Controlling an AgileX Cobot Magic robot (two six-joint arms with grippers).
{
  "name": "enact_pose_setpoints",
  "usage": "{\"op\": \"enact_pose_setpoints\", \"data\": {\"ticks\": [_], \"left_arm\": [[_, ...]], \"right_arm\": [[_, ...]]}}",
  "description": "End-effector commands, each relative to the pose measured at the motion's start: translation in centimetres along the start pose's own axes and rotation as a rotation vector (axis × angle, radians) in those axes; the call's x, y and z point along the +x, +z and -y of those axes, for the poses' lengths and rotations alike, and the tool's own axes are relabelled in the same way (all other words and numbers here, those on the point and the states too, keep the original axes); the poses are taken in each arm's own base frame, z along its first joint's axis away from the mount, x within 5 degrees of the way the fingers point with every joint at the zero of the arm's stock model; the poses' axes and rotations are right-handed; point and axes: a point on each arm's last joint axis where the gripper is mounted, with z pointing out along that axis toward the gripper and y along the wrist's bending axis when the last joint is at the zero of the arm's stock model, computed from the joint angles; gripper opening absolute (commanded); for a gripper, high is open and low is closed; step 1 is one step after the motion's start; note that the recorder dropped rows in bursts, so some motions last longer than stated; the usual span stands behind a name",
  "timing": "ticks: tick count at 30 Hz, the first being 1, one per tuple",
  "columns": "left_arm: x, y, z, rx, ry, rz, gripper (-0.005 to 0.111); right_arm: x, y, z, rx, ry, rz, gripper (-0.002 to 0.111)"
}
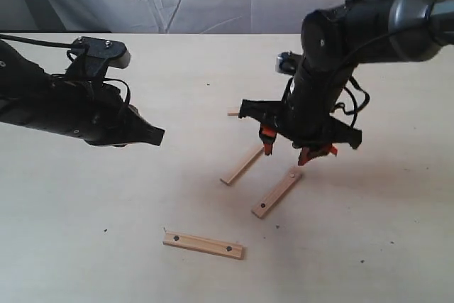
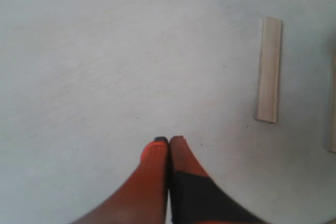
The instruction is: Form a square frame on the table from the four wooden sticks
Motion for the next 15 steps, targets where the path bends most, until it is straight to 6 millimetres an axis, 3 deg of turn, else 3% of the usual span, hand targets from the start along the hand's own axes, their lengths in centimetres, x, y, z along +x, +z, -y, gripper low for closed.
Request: {"op": "enact_pose_setpoints", "data": {"ticks": [1,15], "left_arm": [[0.0,-0.1,-0.9,-0.026,-0.047,0.015,0.0],[0.0,-0.1,-0.8,-0.019,-0.051,0.008,0.0]], "right_arm": [[1.5,1.5,1.1,-0.019,0.089,-0.01,0.054],[3.5,3.1,0.2,0.001,0.16,-0.016,0.054]]}}
